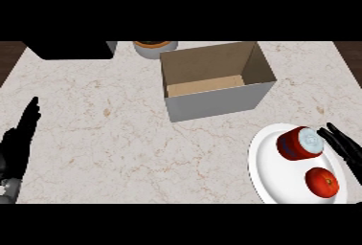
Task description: Pick the tomato from the plate and place it in the cardboard box
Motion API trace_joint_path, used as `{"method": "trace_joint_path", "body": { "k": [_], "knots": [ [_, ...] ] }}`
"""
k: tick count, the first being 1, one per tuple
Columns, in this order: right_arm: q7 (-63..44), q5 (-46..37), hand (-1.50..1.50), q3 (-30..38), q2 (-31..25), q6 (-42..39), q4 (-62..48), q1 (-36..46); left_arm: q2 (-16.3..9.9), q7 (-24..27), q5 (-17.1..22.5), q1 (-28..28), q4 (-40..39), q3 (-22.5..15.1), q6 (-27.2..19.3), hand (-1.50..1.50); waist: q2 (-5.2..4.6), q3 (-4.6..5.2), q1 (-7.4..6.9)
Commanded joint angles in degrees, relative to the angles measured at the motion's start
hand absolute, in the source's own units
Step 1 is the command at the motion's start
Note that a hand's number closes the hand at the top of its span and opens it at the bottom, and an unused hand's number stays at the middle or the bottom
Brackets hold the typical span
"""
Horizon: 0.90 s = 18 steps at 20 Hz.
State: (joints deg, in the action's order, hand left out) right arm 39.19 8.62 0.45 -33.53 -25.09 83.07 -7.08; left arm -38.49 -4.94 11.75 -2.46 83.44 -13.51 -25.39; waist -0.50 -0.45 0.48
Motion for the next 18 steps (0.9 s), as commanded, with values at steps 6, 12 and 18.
{"method": "trace_joint_path", "body": {
  "k": [6, 12, 18],
  "knots": [
    [26.1, -2.9, -1.5, 2.7, -7.9, -9.1, -16.2, 1.7, 0.2, 2.4, -1.7, -1.2, -5.5, 0.5, 1.0, 0.0, -0.06, 0.01, -0.66],
    [28.4, -17.9, -1.5, -2.7, -16.2, 2.4, -20.0, 6.5, 0.3, 2.1, -2.2, -2.7, -4.7, -0.2, 2.6, 0.0, -0.09, 0.09, -2.26],
    [27.8, -26.7, -1.5, -8.8, -21.5, 6.3, -21.7, 11.0, 1.8, 1.3, -3.9, -5.2, -7.2, 0.1, 1.9, 0.0, 0.12, 0.29, -1.78]
  ]
}}
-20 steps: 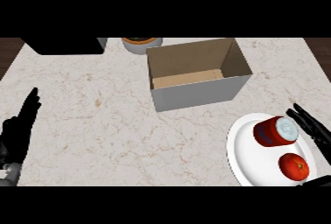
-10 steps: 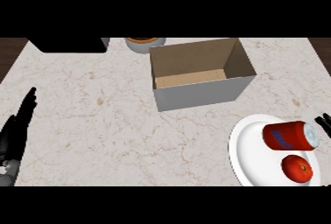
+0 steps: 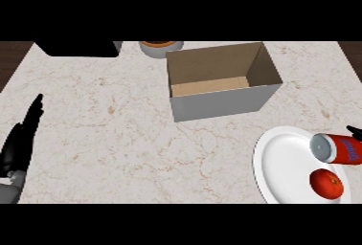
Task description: Pick the tomato from the plate and place it in the cardboard box
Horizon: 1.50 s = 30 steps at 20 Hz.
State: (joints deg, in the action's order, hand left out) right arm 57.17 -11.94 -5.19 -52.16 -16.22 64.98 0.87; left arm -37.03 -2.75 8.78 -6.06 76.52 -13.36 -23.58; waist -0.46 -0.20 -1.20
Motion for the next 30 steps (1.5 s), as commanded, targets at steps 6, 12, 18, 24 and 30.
{"method": "trace_joint_path", "body": {
  "k": [6, 12, 18, 24, 30],
  "knots": [
    [10.4, -12.7, -1.5, -9.0, -2.6, -1.1, -7.3, 7.0, 2.4, -1.8, -1.8, -3.8, -3.3, 0.9, 0.7, 0.0, 0.16, 0.11, 0.51],
    [5.0, -19.8, -1.5, -11.9, 2.6, 3.0, -10.5, 11.4, 3.6, 0.4, -3.5, -3.0, -4.9, 3.4, 2.9, 0.0, 0.32, 0.17, 0.83],
    [2.2, -20.9, -1.5, -12.0, 5.1, 3.5, -6.0, 9.1, 4.2, 0.1, -6.0, -4.2, -6.5, 5.6, 4.1, 0.0, 0.4, 0.2, 1.41],
    [2.5, -20.3, -1.5, -10.6, 3.9, -0.5, -5.2, 11.5, 3.0, 1.2, -5.0, 0.2, -4.0, 8.7, 7.2, 0.0, 0.46, 0.21, 0.91],
    [6.5, -17.8, -1.5, -12.0, 2.7, -0.3, -2.0, 7.2, 4.8, -0.4, -7.2, 0.6, -1.2, 7.3, 5.7, 0.0, 0.53, 0.19, 1.08]
  ]
}}
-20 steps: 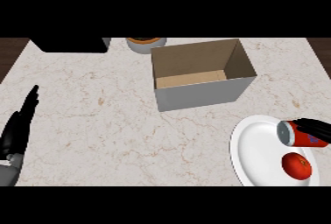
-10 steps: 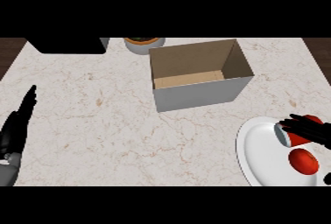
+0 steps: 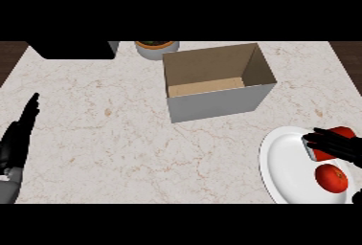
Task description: Pick the tomato from the plate and place it in the cardboard box
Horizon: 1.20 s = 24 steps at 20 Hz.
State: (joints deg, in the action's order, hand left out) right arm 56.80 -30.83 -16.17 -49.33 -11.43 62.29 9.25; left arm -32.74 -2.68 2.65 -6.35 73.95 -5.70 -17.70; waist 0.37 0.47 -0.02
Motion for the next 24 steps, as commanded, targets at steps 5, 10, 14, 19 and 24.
{"method": "trace_joint_path", "body": {
  "k": [5, 10, 14, 19, 24],
  "knots": [
    [6.1, 2.1, -1.5, -1.6, 0.1, -4.1, 4.3, -2.7, 0.7, 0.6, -1.6, 0.0, -0.8, 1.3, 0.8, 0.0, -0.34, -0.46, 0.11],
    [0.6, -1.7, -1.5, -1.6, -2.2, -1.2, 11.5, -9.7, 0.8, 0.5, -2.1, 4.9, 4.7, 3.6, 1.8, 0.0, -0.23, -0.46, 0.14],
    [-6.0, -3.4, -1.5, -0.7, -1.5, -5.9, 13.8, -7.8, 3.3, -1.4, -4.6, 1.3, 2.1, 3.1, 2.6, 0.0, -0.31, -0.44, 0.21],
    [-7.7, -8.7, -1.5, -2.4, 6.7, -1.9, 10.0, -7.3, 4.9, 1.3, -6.5, -0.1, -1.8, 5.0, 3.6, 0.0, -0.38, -0.46, 0.24],
    [-5.2, -7.7, 1.5, 2.9, 9.6, 6.5, 9.1, -7.9, 4.3, 2.1, -5.8, -0.3, -2.9, 7.0, 5.1, 0.0, -0.39, -0.47, 0.36]
  ]
}}
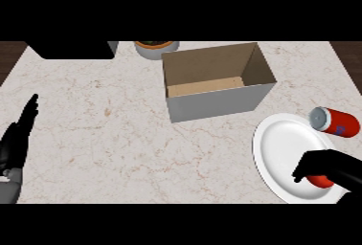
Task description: Pick the tomato from the plate and place it in the cardboard box
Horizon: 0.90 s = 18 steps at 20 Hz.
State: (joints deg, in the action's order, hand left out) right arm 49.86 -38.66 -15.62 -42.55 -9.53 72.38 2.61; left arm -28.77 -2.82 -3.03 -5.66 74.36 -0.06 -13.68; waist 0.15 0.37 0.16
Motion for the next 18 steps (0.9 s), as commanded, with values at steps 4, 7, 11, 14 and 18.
{"method": "trace_joint_path", "body": {
  "k": [4, 7, 11, 14, 18],
  "knots": [
    [0.8, -2.2, 1.5, 3.6, 7.1, 8.6, -4.6, 1.4, 1.5, 0.1, -1.5, -0.4, -0.3, 0.2, 1.1, 0.0, -0.12, -0.4, -0.26],
    [-0.2, 0.0, 1.5, 7.3, 6.4, 8.6, -0.9, 2.1, 1.8, 0.8, -1.7, 0.5, 0.4, 0.7, 0.6, 0.0, -0.02, -0.37, -0.09],
    [-17.8, 0.3, 1.5, 12.6, 10.4, 12.0, -0.3, 0.3, 1.2, 0.0, -1.1, 1.8, 1.5, 1.5, 0.6, 0.0, 0.3, -0.22, 0.93],
    [-32.1, -1.0, 1.5, 19.0, 10.5, 16.1, -4.0, -4.6, 0.2, -0.2, -0.6, 3.7, 0.7, 3.1, 0.2, 0.0, 0.81, 0.18, 4.28],
    [-47.9, -5.1, 1.5, 21.8, 13.0, 21.8, 1.8, -6.4, -0.6, -1.5, -0.7, 2.8, 1.2, 3.8, -0.2, 0.0, 1.27, 0.37, 5.21]
  ]
}}
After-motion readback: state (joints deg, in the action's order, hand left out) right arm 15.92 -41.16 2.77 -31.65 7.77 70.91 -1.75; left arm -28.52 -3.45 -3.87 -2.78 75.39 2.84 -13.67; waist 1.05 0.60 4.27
